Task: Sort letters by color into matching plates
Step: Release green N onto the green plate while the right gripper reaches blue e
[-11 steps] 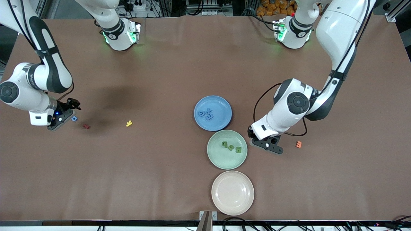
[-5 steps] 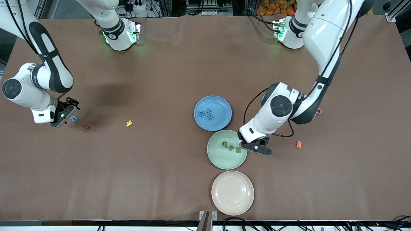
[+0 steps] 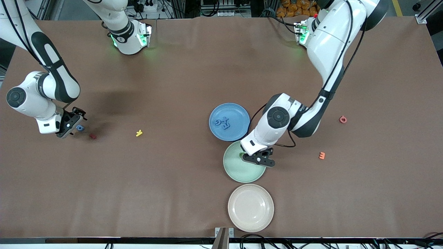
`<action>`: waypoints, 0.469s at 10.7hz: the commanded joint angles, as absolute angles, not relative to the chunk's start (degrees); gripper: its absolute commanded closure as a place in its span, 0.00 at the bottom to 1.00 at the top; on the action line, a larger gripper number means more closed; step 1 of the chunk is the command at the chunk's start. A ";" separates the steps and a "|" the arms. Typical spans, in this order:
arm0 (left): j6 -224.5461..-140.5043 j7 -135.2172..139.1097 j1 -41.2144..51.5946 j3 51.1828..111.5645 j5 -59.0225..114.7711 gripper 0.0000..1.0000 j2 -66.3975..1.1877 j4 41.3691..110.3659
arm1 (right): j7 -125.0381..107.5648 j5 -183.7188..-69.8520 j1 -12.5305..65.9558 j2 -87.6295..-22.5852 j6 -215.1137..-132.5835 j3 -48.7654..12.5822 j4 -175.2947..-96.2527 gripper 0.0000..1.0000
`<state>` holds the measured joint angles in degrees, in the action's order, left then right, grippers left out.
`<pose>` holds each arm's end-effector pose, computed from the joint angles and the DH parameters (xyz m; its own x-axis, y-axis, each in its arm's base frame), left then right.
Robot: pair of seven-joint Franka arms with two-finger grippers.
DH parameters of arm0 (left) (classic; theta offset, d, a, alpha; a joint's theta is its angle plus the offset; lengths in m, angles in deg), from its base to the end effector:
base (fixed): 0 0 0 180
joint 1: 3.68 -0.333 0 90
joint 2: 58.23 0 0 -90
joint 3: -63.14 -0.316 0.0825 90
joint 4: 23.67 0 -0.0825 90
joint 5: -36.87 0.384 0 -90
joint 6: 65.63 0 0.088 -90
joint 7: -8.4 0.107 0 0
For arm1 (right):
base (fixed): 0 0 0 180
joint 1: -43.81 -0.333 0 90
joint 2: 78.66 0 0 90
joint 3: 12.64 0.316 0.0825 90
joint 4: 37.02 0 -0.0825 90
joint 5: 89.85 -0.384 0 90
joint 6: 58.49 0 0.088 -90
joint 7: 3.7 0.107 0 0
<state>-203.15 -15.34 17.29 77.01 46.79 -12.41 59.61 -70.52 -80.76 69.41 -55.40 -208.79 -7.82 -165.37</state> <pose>0.6267 -0.3910 0.2352 0.9662 -0.2145 0.1429 -0.2300 -0.9678 0.1023 0.5078 -0.1874 0.1839 0.5925 0.8042 -0.0478 0.8050 -0.5933 -0.0037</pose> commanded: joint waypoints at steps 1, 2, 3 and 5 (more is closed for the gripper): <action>-202.47 -19.81 20.75 74.30 48.20 0.48 -11.03 56.66 | -71.38 -79.92 71.23 -53.97 -211.77 -6.58 -165.34 0.00; -202.38 -19.47 20.75 74.21 48.47 0.00 -11.38 56.75 | -71.47 -79.75 71.32 -53.70 -212.29 -6.49 -165.34 0.00; -202.30 -19.81 21.10 74.12 48.38 0.00 -11.82 56.75 | -71.47 -78.70 71.84 -53.70 -212.39 -6.49 -165.42 0.00; -201.86 -19.64 20.75 74.12 48.38 0.00 -13.65 56.84 | -71.56 -76.68 72.46 -53.52 -213.44 -6.49 -165.42 0.08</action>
<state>-203.13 -17.84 20.23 74.95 46.81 -11.54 57.24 -70.54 -79.40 70.10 -54.01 -211.41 -7.76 -165.36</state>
